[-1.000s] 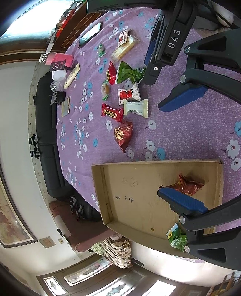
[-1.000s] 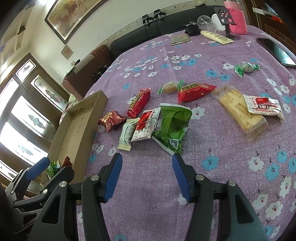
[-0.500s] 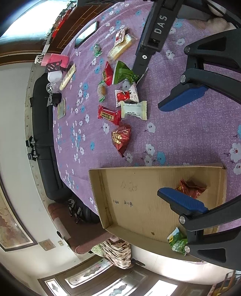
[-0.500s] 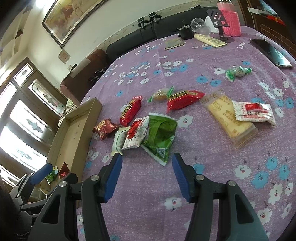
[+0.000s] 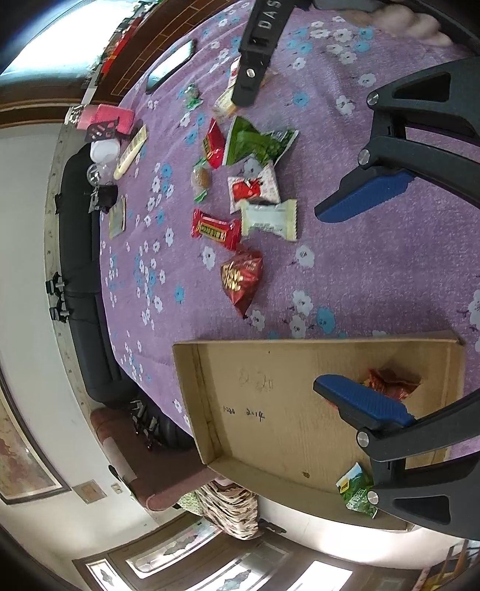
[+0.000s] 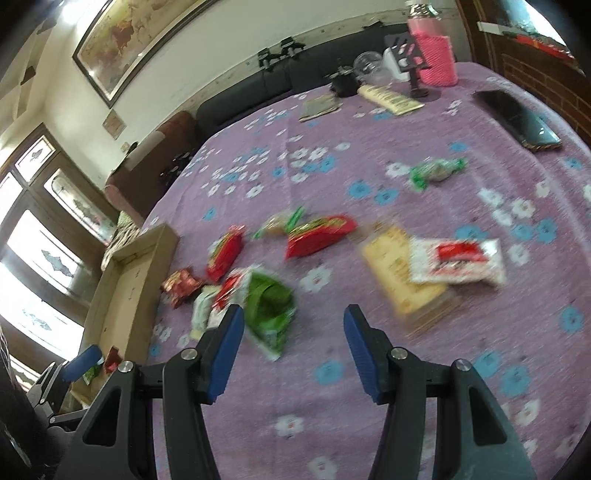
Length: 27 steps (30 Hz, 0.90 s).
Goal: Organize snacks
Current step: 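Move both tools back over the snacks on the tablecloth, then grasp the green packet with the right tool while the left tool grasps the white wafer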
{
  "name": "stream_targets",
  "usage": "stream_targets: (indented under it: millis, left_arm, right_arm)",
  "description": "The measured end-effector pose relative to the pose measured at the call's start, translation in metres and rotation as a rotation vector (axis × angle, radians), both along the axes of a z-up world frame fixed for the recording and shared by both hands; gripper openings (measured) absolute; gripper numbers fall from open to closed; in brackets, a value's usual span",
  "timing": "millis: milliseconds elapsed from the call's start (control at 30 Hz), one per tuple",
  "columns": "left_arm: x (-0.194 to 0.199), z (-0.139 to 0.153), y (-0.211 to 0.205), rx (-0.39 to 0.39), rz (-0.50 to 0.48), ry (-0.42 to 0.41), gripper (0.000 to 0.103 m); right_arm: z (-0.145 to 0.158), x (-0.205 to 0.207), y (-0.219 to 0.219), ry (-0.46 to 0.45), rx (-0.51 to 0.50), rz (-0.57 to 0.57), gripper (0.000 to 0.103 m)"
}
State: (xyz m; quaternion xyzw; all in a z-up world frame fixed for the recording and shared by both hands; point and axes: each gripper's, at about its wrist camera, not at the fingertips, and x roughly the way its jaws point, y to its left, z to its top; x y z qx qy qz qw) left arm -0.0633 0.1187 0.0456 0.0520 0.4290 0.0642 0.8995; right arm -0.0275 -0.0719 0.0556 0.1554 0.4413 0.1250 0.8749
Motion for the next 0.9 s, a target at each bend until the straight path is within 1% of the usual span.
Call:
stream_targets:
  millis: [100, 167, 300, 400, 533, 667, 733, 767, 833, 900]
  left_arm:
    - [0.004, -0.001, 0.010, -0.064, 0.005, 0.007, 0.087]
    - [0.005, -0.002, 0.016, -0.123, -0.006, 0.010, 0.087]
    - [0.005, -0.004, 0.018, -0.211, -0.028, 0.012, 0.087]
    - [0.007, -0.005, 0.016, -0.233, -0.039, 0.016, 0.087]
    - [0.011, -0.007, 0.013, -0.258, -0.064, 0.028, 0.087]
    - [0.016, -0.009, 0.007, -0.275, -0.084, 0.034, 0.087]
    - [0.018, -0.010, 0.006, -0.287, -0.095, 0.038, 0.087]
    - [0.020, -0.010, 0.005, -0.298, -0.104, 0.040, 0.087]
    - [0.027, -0.012, 0.003, -0.317, -0.126, 0.043, 0.086]
    - [0.036, -0.014, 0.001, -0.325, -0.143, 0.049, 0.076]
  right_arm:
    - [0.001, 0.011, -0.006, 0.009, -0.040, -0.006, 0.055]
    - [0.001, 0.017, -0.005, 0.009, -0.053, 0.004, 0.055]
    - [-0.004, 0.032, 0.013, 0.029, -0.096, 0.064, 0.055]
    - [-0.011, 0.038, 0.031, 0.041, -0.116, 0.100, 0.056]
    - [-0.013, 0.044, 0.052, 0.036, -0.171, 0.122, 0.058]
    - [-0.024, 0.046, 0.066, 0.068, -0.218, 0.151, 0.058]
    - [-0.025, 0.041, 0.068, 0.042, -0.239, 0.157, 0.043]
    - [-0.026, 0.041, 0.067, 0.049, -0.224, 0.166, 0.034]
    - [-0.025, 0.039, 0.061, 0.049, -0.203, 0.154, 0.034]
    - [-0.025, 0.038, 0.052, 0.046, -0.183, 0.137, 0.034]
